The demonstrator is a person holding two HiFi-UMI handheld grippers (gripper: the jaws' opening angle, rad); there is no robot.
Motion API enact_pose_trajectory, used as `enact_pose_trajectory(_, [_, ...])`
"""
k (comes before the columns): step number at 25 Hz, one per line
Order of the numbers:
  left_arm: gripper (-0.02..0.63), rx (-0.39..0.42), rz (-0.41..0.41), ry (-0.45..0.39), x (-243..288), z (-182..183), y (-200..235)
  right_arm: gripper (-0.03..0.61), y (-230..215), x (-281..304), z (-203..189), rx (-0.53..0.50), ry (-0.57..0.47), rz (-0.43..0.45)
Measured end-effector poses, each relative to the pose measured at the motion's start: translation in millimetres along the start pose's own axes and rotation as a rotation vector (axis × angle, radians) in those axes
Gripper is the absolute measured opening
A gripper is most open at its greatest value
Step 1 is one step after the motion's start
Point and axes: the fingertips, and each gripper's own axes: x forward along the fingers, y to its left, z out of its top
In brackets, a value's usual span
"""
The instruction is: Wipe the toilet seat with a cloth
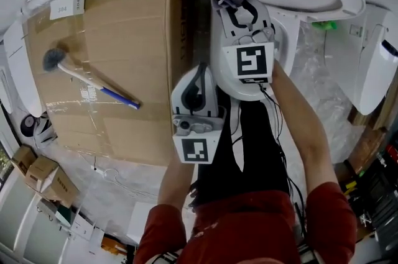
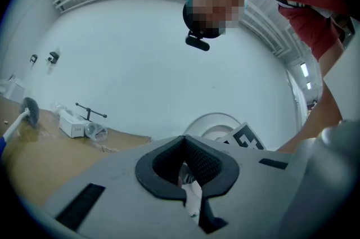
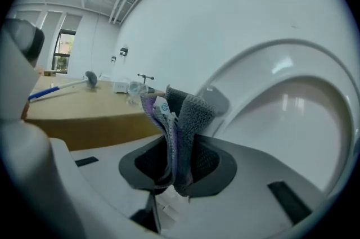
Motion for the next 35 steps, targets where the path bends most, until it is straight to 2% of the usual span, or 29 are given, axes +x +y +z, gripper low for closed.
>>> enact_pose_trajectory(5, [0.014,0.025,0.007,-0.027,8,27,1,0.084,-18,-15,39,-0.036,-0.048,-0.029])
enact_pose_trajectory(8, [0.014,0.044,-0.004,-0.039,12,44,-4,0.084,-26,-27,62,-0.122,-0.073,-0.031])
enact_pose_trajectory(13, [0.014,0.050,-0.027,-0.043,17,58,-20,0.084,-66,-50,95,-0.069,-0.126,-0.096])
enact_pose_trajectory(18, [0.014,0.033,-0.049,-0.048,27,67,-47,0.084,-108,-80,107,-0.075,-0.158,-0.154])
enact_pose_trajectory(26, [0.014,0.068,-0.132,-0.054,47,68,-94,0.084,-182,-130,91,-0.024,-0.183,-0.280])
enact_pose_trajectory(35, [0.014,0.077,-0.175,-0.027,67,51,-135,0.084,-243,-170,29,0.079,-0.134,-0.389])
